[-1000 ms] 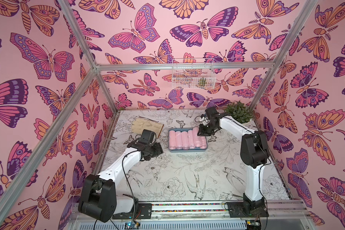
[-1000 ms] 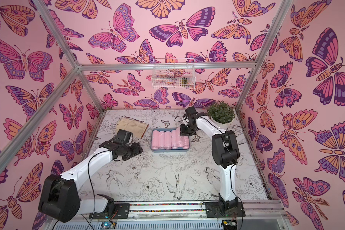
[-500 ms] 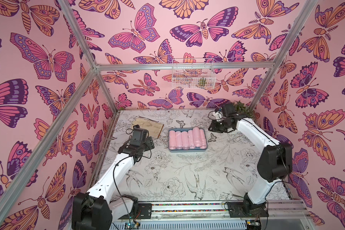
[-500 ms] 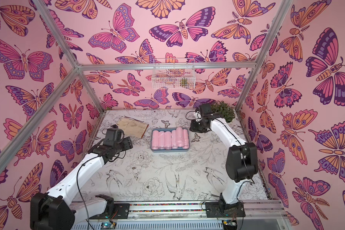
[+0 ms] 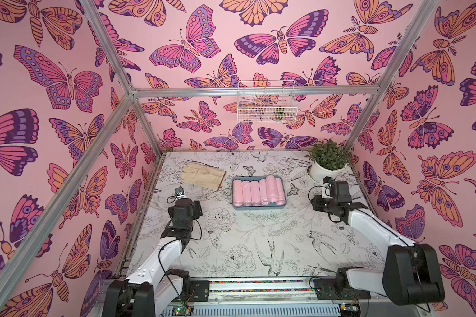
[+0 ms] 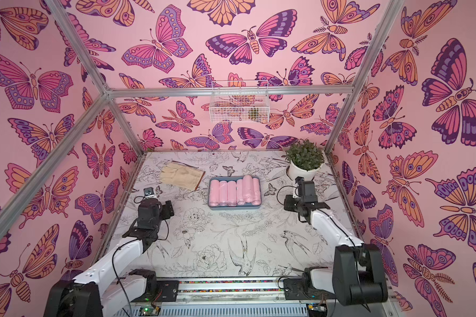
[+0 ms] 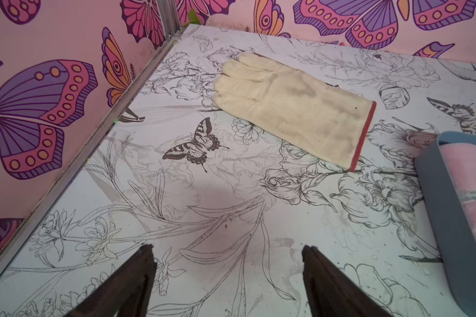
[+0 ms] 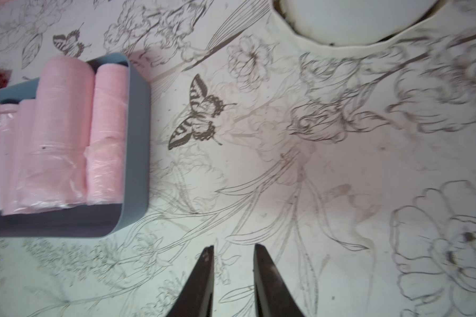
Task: Put the roll of trash bags into the storage box
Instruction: Reset both arms
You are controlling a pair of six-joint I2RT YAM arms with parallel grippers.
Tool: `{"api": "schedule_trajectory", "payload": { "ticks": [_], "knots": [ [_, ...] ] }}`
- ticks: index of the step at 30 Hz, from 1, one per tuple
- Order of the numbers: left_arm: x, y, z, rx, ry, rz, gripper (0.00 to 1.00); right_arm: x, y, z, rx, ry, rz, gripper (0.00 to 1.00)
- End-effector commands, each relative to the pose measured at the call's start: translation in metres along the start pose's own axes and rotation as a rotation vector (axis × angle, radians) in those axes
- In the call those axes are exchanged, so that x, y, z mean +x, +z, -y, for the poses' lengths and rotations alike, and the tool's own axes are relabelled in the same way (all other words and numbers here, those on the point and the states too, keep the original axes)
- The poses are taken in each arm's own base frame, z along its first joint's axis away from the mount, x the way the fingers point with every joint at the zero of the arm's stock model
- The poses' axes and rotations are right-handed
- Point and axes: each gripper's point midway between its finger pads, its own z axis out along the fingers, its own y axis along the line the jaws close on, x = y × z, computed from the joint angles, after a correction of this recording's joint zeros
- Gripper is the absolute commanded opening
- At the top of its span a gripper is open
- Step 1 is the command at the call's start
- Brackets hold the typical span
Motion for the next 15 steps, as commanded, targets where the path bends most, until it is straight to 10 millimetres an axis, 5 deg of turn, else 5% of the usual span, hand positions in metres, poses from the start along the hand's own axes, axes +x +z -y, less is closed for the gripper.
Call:
{"api": "schedule_trajectory", "payload": {
  "ticks": [1, 5, 15],
  "knots": [
    [-0.015, 0.008, -0.005, -0.033, -0.001, 0.096, 0.88, -0.046, -0.026, 0.034, 0.194, 0.032, 0.304, 0.3],
    [-0.011, 0.022, -0.004, -0.039, -0.005, 0.108, 0.88, -0.049, -0.043, 0.05, 0.279, -0.008, 0.416, 0.32],
    [-0.022, 0.053, 0.008, -0.025, 0.094, 0.135, 0.9, -0.03, -0.018, 0.075, 0.392, 0.01, 0.416, 0.35]
  ]
}}
